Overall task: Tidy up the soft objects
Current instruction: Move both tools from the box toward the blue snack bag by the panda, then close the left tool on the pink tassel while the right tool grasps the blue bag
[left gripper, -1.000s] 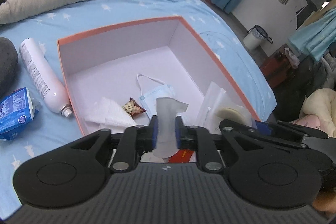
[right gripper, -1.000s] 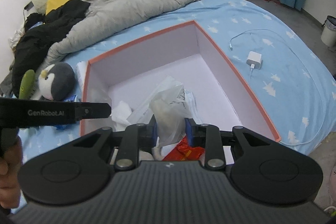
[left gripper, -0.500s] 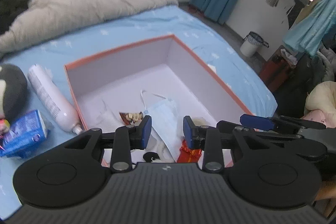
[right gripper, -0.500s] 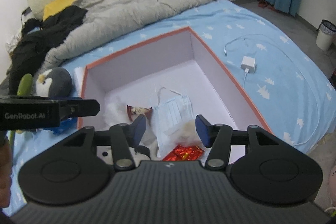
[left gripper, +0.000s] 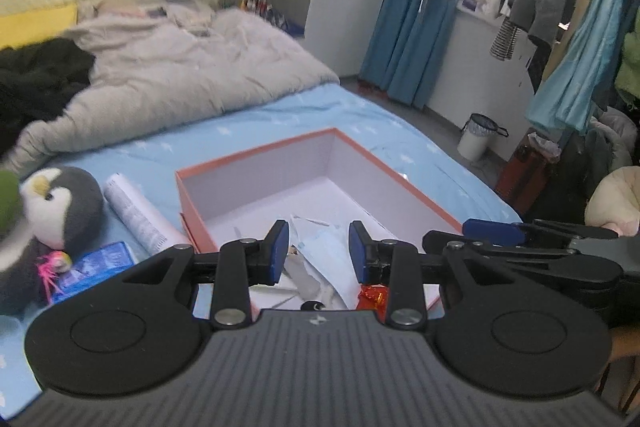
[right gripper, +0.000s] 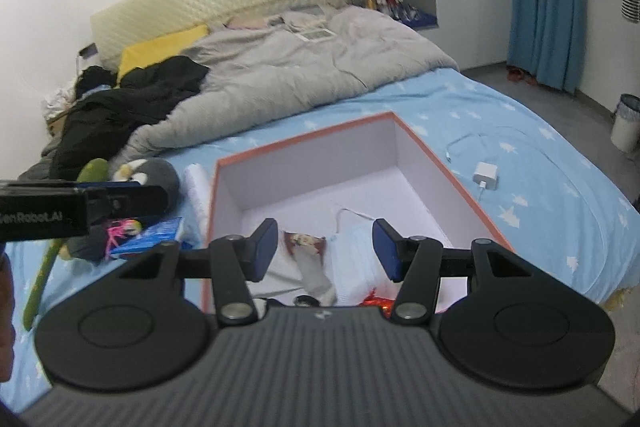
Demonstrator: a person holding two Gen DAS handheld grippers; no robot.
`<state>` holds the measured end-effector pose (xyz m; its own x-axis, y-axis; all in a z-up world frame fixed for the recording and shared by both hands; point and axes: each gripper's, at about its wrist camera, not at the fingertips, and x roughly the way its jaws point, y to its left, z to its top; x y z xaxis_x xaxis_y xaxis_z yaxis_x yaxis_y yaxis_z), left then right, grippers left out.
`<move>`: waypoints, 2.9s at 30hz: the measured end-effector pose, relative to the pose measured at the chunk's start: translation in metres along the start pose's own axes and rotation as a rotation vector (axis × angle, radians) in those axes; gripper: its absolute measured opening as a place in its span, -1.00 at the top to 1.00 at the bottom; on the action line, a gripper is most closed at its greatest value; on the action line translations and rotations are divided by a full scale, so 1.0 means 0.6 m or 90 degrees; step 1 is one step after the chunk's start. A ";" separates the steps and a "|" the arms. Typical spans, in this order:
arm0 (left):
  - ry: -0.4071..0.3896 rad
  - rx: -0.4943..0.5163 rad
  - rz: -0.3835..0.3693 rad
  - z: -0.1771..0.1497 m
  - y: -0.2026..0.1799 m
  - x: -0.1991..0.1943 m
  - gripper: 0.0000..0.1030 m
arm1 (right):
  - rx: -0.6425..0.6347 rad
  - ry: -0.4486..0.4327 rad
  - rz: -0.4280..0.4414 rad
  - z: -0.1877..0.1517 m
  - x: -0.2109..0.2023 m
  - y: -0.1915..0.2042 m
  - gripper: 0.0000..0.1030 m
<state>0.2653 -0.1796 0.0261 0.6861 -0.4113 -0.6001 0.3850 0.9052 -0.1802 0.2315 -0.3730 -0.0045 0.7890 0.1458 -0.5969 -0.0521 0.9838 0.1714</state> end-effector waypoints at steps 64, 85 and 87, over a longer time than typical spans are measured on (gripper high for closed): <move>-0.017 -0.246 0.200 -0.309 0.318 -0.113 -0.05 | -0.150 0.010 0.109 -0.222 0.051 0.272 -0.07; -0.054 -0.324 0.200 -0.224 0.520 0.066 -0.05 | -0.133 0.061 0.151 -0.155 0.301 0.349 -0.08; -0.057 -0.333 0.193 -0.217 0.538 0.081 -0.05 | -0.127 0.066 0.164 -0.151 0.320 0.360 -0.17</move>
<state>0.3426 0.1066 -0.1630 0.7757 -0.1142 -0.6207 -0.1736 0.9070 -0.3838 0.3161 -0.1233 -0.1533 0.6687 0.3924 -0.6315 -0.3688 0.9126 0.1765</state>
